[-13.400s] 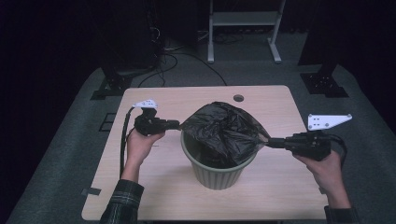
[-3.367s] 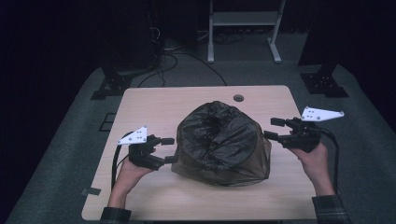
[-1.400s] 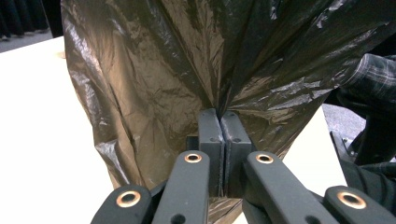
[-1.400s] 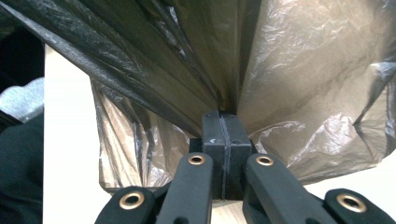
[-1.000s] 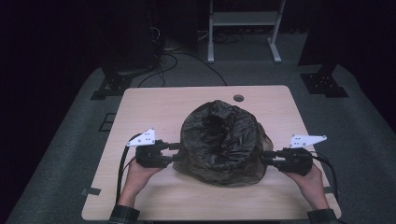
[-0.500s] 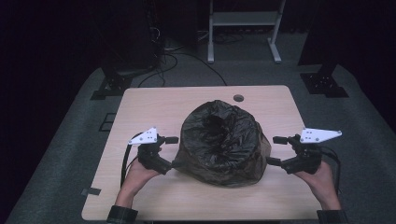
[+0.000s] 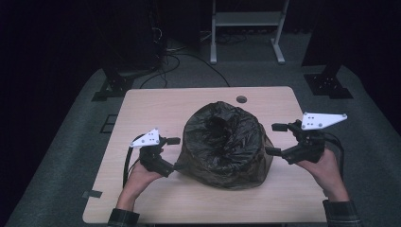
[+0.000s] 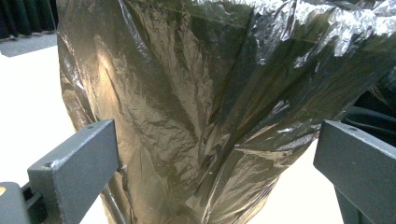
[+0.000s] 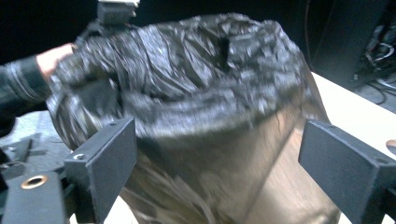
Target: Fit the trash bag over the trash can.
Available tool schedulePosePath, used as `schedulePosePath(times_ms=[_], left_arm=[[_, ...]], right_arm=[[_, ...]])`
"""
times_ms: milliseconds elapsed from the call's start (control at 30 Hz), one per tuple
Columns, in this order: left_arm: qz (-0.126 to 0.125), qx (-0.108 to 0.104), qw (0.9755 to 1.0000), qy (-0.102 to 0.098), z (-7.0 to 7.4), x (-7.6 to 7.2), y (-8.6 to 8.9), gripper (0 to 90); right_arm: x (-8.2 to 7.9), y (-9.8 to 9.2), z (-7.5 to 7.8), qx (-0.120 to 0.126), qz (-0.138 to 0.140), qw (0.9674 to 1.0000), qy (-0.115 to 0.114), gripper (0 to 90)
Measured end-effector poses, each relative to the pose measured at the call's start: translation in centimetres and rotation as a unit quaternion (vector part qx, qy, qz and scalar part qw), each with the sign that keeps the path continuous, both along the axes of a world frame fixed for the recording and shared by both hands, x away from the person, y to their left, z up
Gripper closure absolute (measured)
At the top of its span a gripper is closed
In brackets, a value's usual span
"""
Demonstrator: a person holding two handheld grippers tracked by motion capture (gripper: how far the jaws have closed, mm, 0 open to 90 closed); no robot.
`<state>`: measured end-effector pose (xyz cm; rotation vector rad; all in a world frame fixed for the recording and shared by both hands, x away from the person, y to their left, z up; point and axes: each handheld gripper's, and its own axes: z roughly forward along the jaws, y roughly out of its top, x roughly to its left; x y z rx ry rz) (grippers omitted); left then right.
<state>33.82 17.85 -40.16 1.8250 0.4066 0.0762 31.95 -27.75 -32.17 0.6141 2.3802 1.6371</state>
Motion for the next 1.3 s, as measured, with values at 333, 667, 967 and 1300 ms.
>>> schedulePosePath(times_ms=[333,667,967,1300], left_arm=[[-0.009,0.009,0.9999,0.001,0.0,0.0,-0.6,0.0],[-0.017,0.014,0.9998,0.001,0.1,-0.1,-1.2,0.0],[-0.024,0.014,0.9996,0.002,0.1,-0.2,-1.4,0.0],[-0.022,0.009,0.9997,0.001,0.3,-0.2,-1.2,0.0]], right_arm=[[1.1,1.9,2.3,-0.020,0.018,0.9996,-0.003,10.3],[2.0,4.4,3.9,-0.051,0.040,0.9979,-0.006,10.3],[3.1,7.0,4.7,-0.089,0.064,0.9940,-0.001,10.3],[4.3,9.0,4.3,-0.134,0.071,0.9885,0.008,10.3]])
